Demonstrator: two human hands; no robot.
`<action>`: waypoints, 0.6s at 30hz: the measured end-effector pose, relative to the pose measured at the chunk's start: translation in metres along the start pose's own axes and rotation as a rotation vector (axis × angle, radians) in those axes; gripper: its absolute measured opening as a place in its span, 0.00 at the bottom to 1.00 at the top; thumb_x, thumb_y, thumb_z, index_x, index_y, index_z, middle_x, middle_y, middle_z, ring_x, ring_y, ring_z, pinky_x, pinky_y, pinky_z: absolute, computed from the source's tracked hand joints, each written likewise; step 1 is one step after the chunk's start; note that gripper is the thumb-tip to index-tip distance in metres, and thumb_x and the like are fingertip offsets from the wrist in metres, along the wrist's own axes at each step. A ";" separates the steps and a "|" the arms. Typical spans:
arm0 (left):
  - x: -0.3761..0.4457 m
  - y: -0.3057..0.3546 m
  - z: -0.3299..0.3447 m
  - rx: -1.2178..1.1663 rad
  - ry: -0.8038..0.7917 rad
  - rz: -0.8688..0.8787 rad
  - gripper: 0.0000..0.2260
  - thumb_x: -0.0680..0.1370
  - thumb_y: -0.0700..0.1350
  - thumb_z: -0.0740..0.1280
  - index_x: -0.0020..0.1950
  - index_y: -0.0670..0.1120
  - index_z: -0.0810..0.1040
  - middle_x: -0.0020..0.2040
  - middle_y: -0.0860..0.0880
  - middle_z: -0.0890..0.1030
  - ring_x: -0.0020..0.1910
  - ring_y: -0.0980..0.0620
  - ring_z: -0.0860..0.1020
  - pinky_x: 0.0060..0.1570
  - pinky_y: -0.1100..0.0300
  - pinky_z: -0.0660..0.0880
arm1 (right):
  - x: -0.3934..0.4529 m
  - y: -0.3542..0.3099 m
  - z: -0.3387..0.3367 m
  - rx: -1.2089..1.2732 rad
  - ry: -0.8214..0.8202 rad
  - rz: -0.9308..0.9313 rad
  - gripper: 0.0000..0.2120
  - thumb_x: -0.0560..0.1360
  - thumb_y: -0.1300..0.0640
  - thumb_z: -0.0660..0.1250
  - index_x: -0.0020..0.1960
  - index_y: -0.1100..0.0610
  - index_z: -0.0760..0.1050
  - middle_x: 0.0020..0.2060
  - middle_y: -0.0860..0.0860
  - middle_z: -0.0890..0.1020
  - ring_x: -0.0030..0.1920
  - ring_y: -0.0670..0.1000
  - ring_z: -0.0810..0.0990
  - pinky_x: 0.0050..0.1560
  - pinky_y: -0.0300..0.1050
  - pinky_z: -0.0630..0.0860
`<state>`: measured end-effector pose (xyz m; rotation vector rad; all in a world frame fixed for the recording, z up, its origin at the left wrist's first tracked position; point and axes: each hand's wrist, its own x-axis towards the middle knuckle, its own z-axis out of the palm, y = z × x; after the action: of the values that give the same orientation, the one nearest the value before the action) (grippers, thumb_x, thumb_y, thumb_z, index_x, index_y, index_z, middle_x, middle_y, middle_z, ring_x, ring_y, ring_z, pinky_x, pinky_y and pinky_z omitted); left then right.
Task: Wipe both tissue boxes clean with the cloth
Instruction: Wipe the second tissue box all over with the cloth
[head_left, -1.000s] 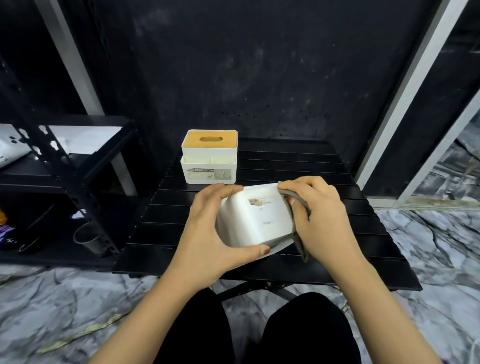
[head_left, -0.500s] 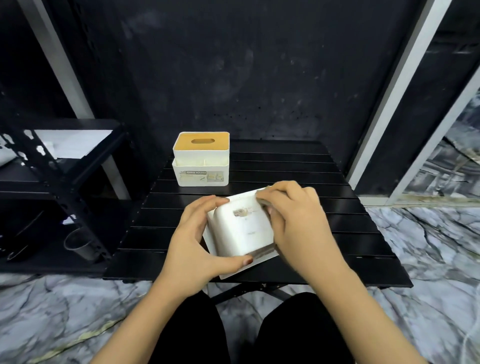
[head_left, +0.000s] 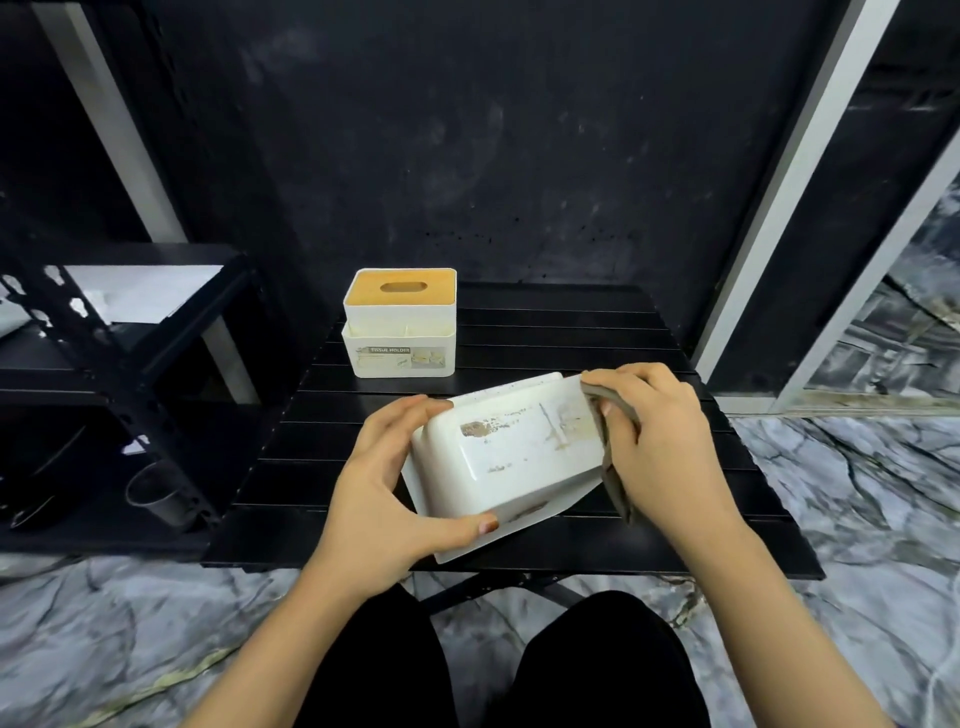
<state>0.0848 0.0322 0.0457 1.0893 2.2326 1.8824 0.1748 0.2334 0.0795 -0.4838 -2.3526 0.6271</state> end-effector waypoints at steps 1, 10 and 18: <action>0.000 0.000 -0.001 -0.007 -0.002 -0.005 0.36 0.52 0.51 0.79 0.56 0.70 0.73 0.64 0.55 0.70 0.68 0.56 0.69 0.68 0.55 0.63 | 0.000 0.001 0.000 0.004 -0.002 0.013 0.14 0.76 0.64 0.60 0.56 0.52 0.78 0.52 0.47 0.75 0.49 0.49 0.67 0.44 0.29 0.63; -0.003 0.000 -0.002 -0.005 -0.014 -0.008 0.36 0.51 0.52 0.79 0.56 0.70 0.74 0.65 0.54 0.70 0.68 0.56 0.68 0.68 0.54 0.64 | -0.018 -0.020 0.011 -0.093 0.040 -0.182 0.16 0.70 0.70 0.66 0.53 0.56 0.78 0.50 0.50 0.78 0.43 0.55 0.70 0.40 0.56 0.75; -0.002 0.015 0.010 0.090 0.006 -0.006 0.37 0.51 0.56 0.78 0.59 0.66 0.74 0.64 0.59 0.69 0.67 0.57 0.70 0.65 0.61 0.66 | -0.026 -0.055 0.016 -0.053 -0.052 -0.377 0.19 0.68 0.61 0.55 0.54 0.53 0.77 0.50 0.46 0.77 0.44 0.53 0.71 0.42 0.48 0.76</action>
<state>0.0981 0.0403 0.0558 1.0883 2.3421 1.8012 0.1731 0.1710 0.0858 -0.0402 -2.4259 0.4053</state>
